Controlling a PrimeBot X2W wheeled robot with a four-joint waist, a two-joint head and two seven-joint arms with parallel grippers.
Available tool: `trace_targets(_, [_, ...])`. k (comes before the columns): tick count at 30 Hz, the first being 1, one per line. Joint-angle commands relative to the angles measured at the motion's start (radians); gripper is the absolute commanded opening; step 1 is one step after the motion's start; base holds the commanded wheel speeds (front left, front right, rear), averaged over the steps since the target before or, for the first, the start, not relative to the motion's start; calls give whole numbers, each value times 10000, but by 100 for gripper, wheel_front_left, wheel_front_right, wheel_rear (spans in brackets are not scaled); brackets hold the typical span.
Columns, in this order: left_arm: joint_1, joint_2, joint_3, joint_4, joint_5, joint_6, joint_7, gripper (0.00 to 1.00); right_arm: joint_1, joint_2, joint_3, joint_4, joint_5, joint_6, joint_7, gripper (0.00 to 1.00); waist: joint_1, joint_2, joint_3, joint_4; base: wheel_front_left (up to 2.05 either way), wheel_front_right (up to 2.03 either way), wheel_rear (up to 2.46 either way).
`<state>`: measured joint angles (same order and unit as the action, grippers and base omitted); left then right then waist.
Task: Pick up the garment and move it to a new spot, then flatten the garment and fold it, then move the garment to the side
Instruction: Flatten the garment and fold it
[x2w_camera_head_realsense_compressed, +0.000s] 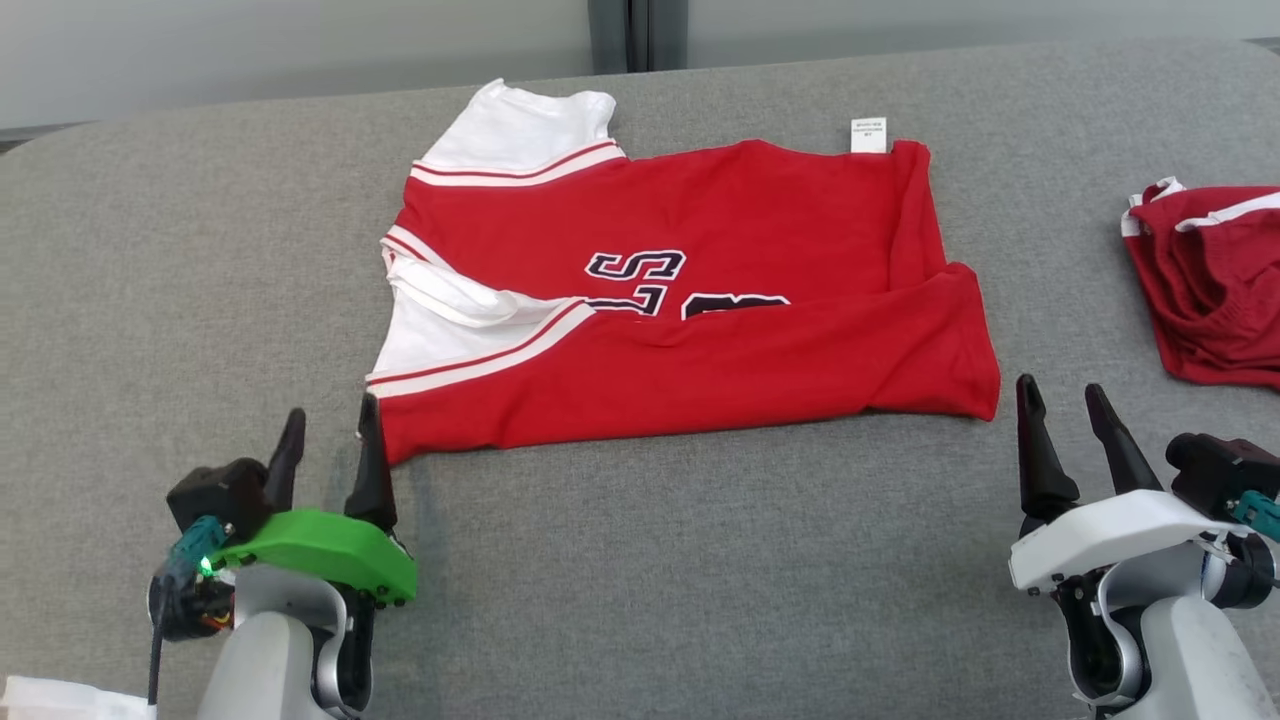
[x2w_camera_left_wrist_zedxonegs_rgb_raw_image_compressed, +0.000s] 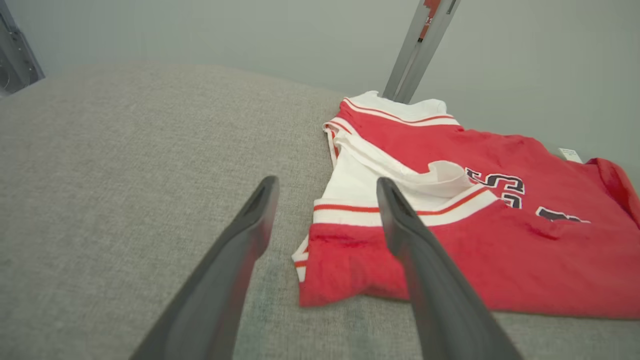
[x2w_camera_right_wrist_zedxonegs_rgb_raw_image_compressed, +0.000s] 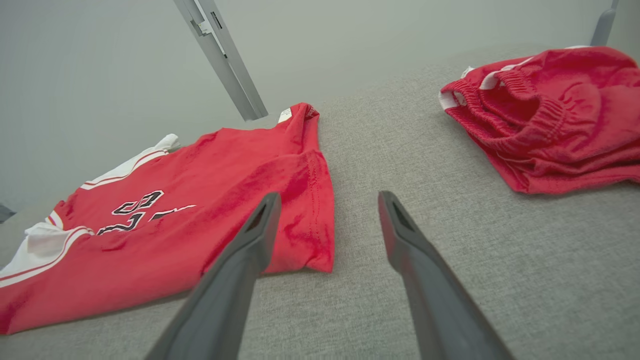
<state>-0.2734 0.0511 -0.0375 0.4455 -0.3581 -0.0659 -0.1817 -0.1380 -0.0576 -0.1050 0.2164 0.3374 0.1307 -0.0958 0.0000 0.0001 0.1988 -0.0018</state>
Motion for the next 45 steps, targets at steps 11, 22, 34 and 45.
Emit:
trace_targets(11, [-318, 12, -411, 1064, -822, 292, 2316, 100, 111, 62, 405, -529, -121, 0, 561, 100, 0, -1, 13, -76, 0, 0, 0])
trace_targets(22, [-843, 38, -356, 1340, -1277, 310, 2958, 100, -170, 64, 640, -415, -87, 0, 577, 100, 0, -1, 250, -310, 0, 0, 0])
trace_targets(34, [-946, 38, -397, 1017, -1422, 201, 2119, 0, -625, 62, 490, 196, -168, 0, 535, 100, 0, -1, 316, -23, 0, 0, 0])
trace_targets(45, [-402, 118, -664, 132, -1232, 249, 1904, 0, -1270, 64, 142, 2042, -455, 0, 1232, 100, 0, -1, 250, 239, 0, 0, 0])
